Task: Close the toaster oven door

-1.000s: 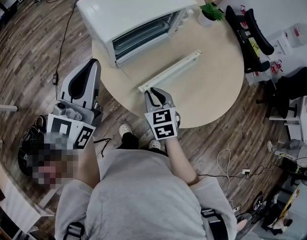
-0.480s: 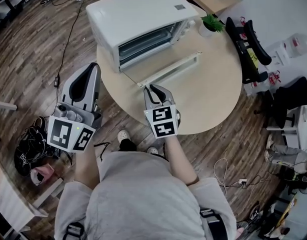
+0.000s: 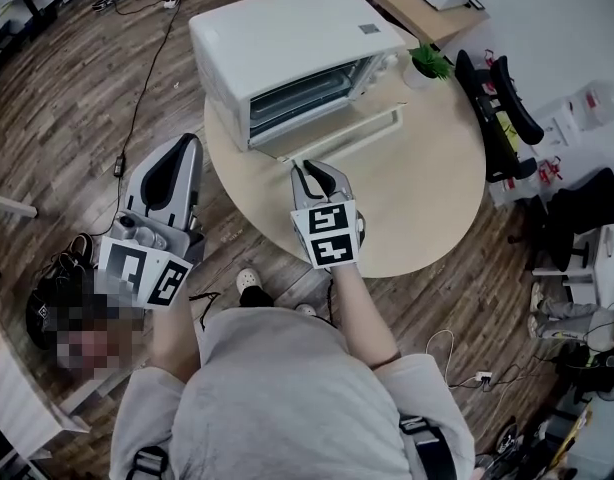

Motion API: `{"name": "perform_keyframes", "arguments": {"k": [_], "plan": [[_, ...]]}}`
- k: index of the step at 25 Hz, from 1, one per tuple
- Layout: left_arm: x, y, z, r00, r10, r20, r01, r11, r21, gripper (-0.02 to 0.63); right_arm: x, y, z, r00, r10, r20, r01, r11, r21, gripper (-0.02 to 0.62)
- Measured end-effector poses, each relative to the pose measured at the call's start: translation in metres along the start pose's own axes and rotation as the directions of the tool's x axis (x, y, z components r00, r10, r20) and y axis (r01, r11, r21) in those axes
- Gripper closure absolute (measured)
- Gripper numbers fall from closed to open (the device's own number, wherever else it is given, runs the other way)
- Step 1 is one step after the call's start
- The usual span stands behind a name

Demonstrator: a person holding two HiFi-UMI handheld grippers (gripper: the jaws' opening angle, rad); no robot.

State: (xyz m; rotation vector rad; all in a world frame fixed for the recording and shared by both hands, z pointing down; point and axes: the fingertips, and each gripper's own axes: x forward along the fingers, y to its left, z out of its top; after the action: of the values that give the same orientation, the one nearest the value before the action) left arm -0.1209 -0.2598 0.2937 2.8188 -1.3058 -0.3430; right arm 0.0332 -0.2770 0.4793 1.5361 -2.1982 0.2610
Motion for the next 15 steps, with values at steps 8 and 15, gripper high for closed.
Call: {"name": "perform_keyframes", "arguments": {"k": [8, 15], "plan": [[-0.011, 0.006, 0.003, 1.000, 0.020, 0.007, -0.020, 1.000, 0.001, 0.600, 0.010, 0.000, 0.025, 1.000, 0.000, 0.029, 0.001, 1.000, -0.015, 0.523], [-0.018, 0.013, 0.006, 0.999, 0.046, 0.016, -0.046, 0.999, 0.007, 0.600, 0.020, -0.003, 0.040, 0.999, 0.009, 0.032, -0.008, 0.999, -0.034, 0.523]]}}
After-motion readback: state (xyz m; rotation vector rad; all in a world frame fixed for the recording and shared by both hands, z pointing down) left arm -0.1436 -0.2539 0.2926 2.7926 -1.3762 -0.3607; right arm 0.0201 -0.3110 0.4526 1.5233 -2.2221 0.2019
